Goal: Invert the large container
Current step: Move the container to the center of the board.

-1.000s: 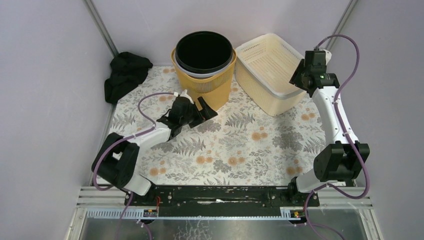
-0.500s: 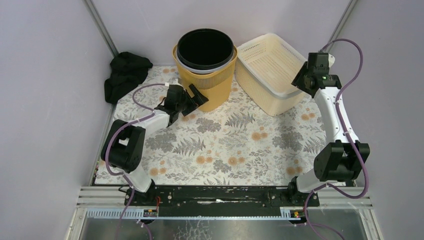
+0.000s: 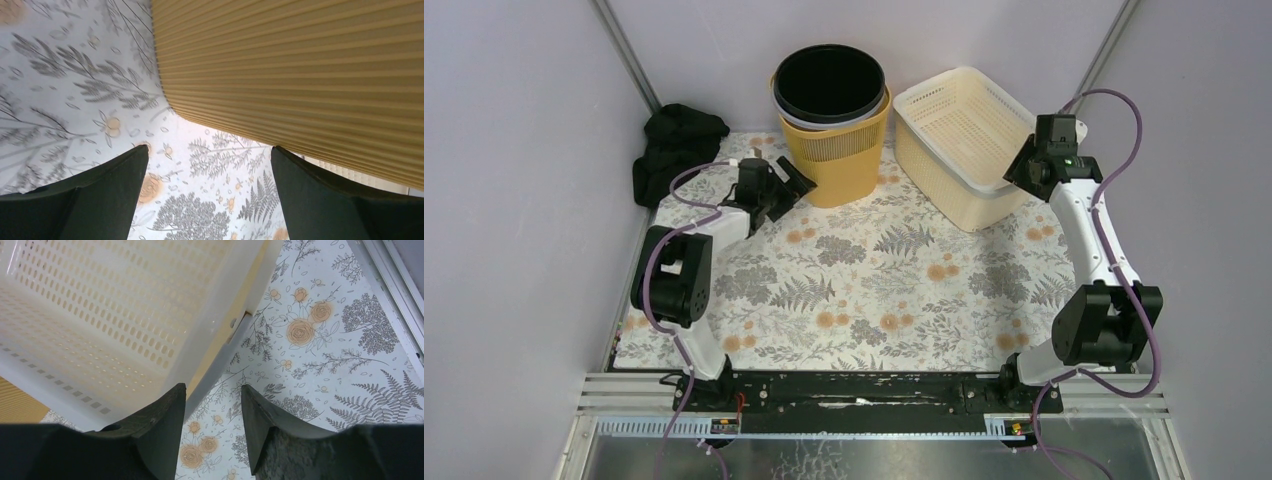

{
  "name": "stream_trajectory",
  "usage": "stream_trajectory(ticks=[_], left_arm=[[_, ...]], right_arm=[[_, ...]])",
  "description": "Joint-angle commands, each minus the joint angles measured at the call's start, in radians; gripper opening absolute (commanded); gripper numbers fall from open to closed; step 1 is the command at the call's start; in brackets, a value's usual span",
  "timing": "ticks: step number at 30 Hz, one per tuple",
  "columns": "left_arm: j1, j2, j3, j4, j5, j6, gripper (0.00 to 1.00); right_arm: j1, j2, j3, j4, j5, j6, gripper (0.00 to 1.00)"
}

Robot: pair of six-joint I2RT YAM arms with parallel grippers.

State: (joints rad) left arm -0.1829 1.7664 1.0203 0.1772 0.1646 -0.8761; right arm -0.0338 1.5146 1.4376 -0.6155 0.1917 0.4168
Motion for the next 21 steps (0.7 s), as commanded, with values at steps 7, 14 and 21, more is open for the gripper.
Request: stream_trajectory(ticks=[7, 14, 21], left_arm=[[0.094, -0.058, 0.023, -0.004, 0.003, 0.018, 1.0], [0.053, -0.249, -0.104, -0.013, 0.012, 0.025, 1.0], [0.041, -0.348, -0.16, -0.048, 0.023, 0.045, 1.0]], right_arm=[[-0.003, -0.075, -0.016, 0.027, 0.014, 0.002, 0.51], [-0.003, -0.048, -0.004, 0.041, 0.019, 0.021, 0.51], [-0.005, 0.021, 0.075, 0.015, 0.043, 0.036, 0.47]])
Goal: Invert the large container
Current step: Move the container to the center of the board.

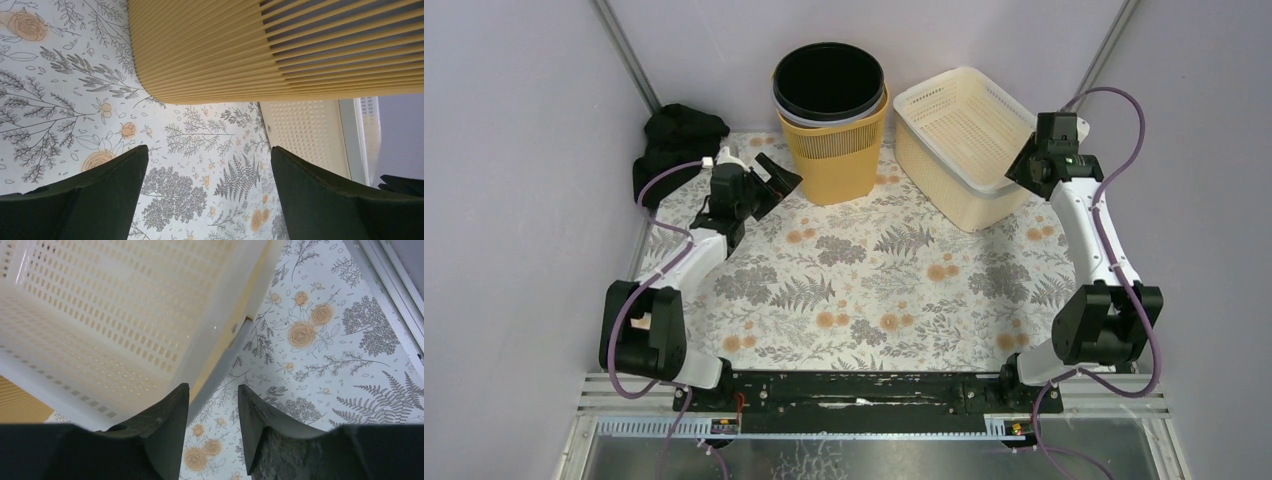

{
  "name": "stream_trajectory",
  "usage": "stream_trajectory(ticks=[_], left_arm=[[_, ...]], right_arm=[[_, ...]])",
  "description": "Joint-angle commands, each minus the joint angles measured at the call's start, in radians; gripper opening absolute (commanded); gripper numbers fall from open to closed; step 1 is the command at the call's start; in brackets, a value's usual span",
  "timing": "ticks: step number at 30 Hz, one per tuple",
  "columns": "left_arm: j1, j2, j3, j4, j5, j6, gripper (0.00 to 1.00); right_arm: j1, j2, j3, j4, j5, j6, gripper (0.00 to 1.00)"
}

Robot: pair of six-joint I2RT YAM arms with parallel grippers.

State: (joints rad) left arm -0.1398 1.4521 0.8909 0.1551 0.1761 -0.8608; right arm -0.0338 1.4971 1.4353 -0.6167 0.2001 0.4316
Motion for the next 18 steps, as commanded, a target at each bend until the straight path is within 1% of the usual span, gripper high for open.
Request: stream_trajectory(ticks=[1, 5, 16, 18], left_arm=[[-0.001, -0.037, -0.035, -0.03, 0.015, 0.032, 1.0], [-0.001, -0.05, -0.052, -0.029, 0.03, 0.034, 1.0], [-0.001, -0.06, -0.058, -0.031, 0.05, 0.048, 1.0], [-0.001, -0.059, -0.058, -0.031, 0.054, 0.048, 1.0]], right_arm=[[-0.005, 0.048, 0.088, 0.015, 0.036, 0.024, 0.47], [-0.005, 0.087, 0.123, 0.003, 0.033, 0.032, 0.41], [-0.005, 0.136, 0.173, -0.016, 0.027, 0.019, 0.39], [-0.005, 0.15, 0.192, -0.028, 0.03, 0.012, 0.36]])
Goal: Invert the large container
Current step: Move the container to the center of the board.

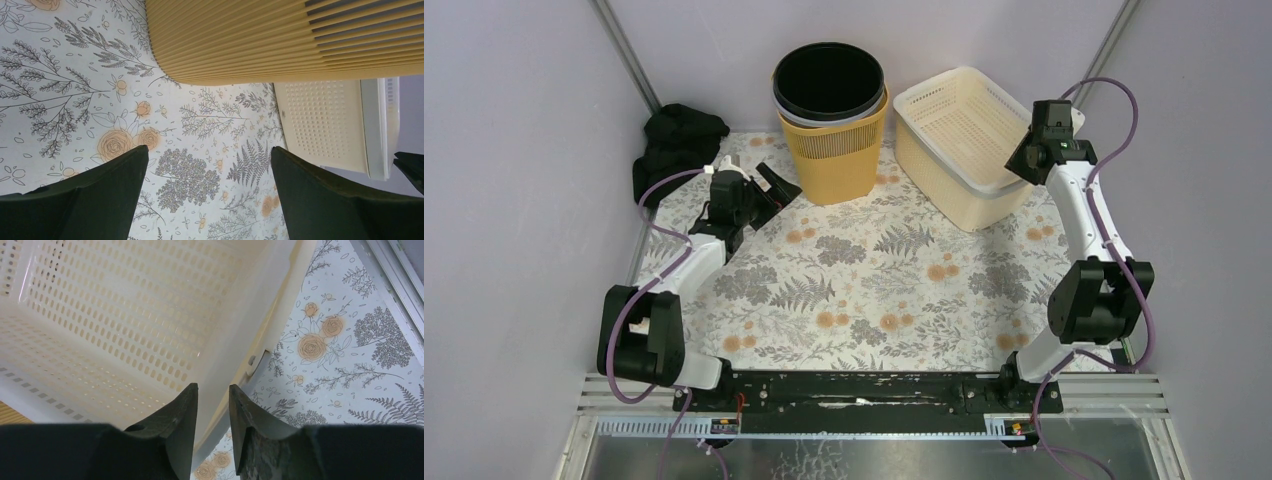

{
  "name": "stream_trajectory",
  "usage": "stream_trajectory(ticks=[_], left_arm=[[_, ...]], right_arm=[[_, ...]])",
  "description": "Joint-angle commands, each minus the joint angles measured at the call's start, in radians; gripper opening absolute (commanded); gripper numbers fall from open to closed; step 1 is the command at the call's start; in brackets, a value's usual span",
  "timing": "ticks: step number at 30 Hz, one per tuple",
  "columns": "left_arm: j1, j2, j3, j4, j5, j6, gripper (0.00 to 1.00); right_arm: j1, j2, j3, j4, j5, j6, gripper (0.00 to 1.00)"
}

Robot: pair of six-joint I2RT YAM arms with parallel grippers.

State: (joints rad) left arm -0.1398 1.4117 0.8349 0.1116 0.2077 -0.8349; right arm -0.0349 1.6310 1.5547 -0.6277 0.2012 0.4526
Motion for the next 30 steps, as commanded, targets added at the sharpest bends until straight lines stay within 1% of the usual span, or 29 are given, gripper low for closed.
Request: stream_trajectory(ticks=[1, 4, 7, 9, 10, 12, 14, 16, 17, 21, 23, 26, 28, 29, 30], left_arm=[[-0.001, -0.018, -0.002, 0.013, 0.022, 0.022, 1.0], [0.0, -0.018, -0.002, 0.012, 0.027, 0.023, 1.0], [0.0, -0.02, 0.001, 0.009, 0.029, 0.027, 1.0], [0.0, -0.022, 0.004, 0.005, 0.03, 0.03, 1.0], [0.0, -0.023, 0.004, 0.005, 0.029, 0.031, 1.0], [-0.001, -0.023, 0.004, 0.004, 0.029, 0.033, 1.0], [0.0, -0.021, 0.007, 0.003, 0.029, 0.033, 1.0], [0.001, -0.022, 0.009, -0.001, 0.033, 0.035, 1.0], [0.0, -0.023, 0.007, -0.001, 0.034, 0.036, 1.0], [0.0, -0.032, 0.009, -0.011, 0.032, 0.04, 1.0], [0.0, -0.037, 0.007, -0.014, 0.031, 0.04, 1.0], [0.001, -0.043, 0.008, -0.017, 0.031, 0.041, 1.0], [0.0, -0.049, 0.008, -0.02, 0.032, 0.04, 1.0], [0.0, -0.049, 0.006, -0.02, 0.033, 0.04, 1.0], [-0.001, -0.053, 0.004, -0.02, 0.033, 0.041, 1.0]], right_arm=[[-0.003, 0.022, 0.081, -0.021, 0.028, -0.015, 0.34], [-0.003, 0.028, 0.091, -0.024, 0.033, -0.022, 0.27], [-0.003, 0.028, 0.092, -0.024, 0.056, -0.027, 0.23], [-0.006, 0.028, 0.09, -0.025, 0.063, -0.028, 0.22], [-0.006, 0.029, 0.088, -0.025, 0.062, -0.026, 0.24], [-0.007, 0.027, 0.076, -0.014, 0.044, -0.023, 0.31], [-0.007, 0.013, 0.055, 0.011, 0.015, -0.023, 0.47], [-0.007, -0.016, 0.032, 0.039, -0.012, -0.02, 0.56], [-0.007, -0.032, 0.023, 0.054, -0.023, -0.018, 0.58], [-0.006, -0.11, 0.0, 0.108, -0.086, -0.012, 0.6], [-0.007, -0.139, -0.019, 0.161, -0.16, -0.006, 0.6], [-0.004, -0.156, -0.047, 0.249, -0.344, 0.015, 0.62], [0.004, -0.142, -0.06, 0.303, -0.499, 0.03, 0.64], [0.018, -0.128, -0.063, 0.328, -0.552, 0.022, 0.66], [0.037, -0.113, -0.058, 0.328, -0.569, 0.002, 0.68]])
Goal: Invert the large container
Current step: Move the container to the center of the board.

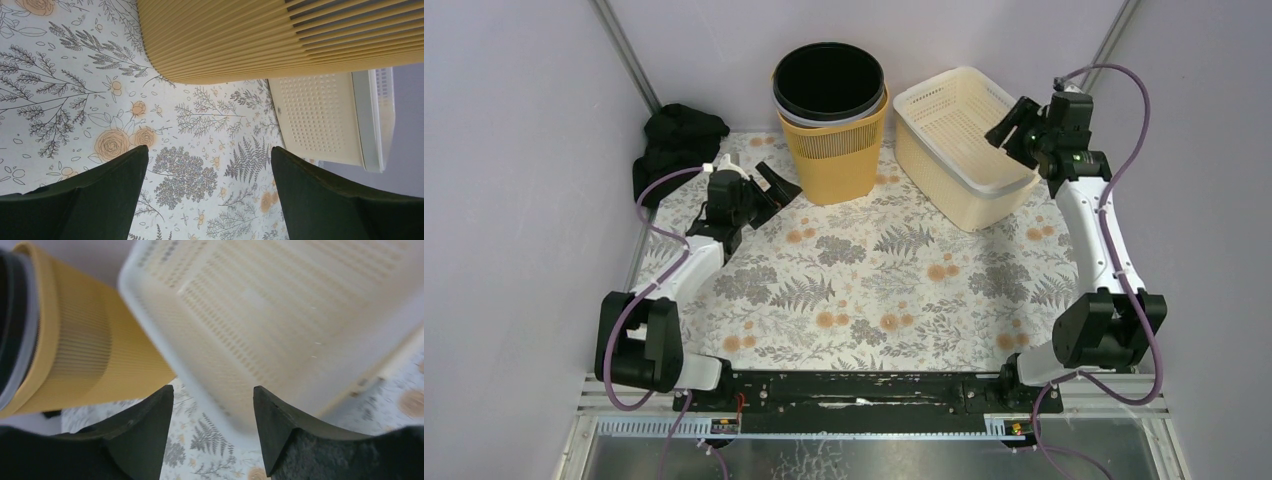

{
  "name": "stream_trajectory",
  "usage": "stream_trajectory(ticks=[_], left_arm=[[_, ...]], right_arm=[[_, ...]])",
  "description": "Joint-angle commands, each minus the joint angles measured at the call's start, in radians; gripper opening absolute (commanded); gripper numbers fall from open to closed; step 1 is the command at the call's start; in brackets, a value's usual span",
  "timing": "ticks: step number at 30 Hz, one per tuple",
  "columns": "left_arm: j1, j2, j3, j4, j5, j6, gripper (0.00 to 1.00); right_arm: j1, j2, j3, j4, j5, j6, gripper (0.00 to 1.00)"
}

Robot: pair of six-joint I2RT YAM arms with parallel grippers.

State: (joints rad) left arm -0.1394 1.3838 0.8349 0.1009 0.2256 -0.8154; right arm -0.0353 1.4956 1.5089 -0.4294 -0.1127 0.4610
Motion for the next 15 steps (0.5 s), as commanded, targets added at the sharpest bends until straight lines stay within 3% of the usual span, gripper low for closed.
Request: stream_trajectory(ticks=[1, 5, 15], left_arm=[[-0.002, -0.026, 0.003, -0.011, 0.015, 0.022, 1.0], [-0.001, -0.039, -0.007, -0.023, 0.012, 0.028, 1.0], [-0.001, -0.068, -0.018, -0.046, 0.004, 0.035, 1.0]], right_arm=[[0.062, 0.039, 0.001, 0.114, -0.244, -0.036, 0.7], [0.164, 0.101, 0.042, 0.075, -0.149, -0.163, 0.73], [0.218, 0.214, 0.102, 0.052, -0.013, -0.278, 0.75]])
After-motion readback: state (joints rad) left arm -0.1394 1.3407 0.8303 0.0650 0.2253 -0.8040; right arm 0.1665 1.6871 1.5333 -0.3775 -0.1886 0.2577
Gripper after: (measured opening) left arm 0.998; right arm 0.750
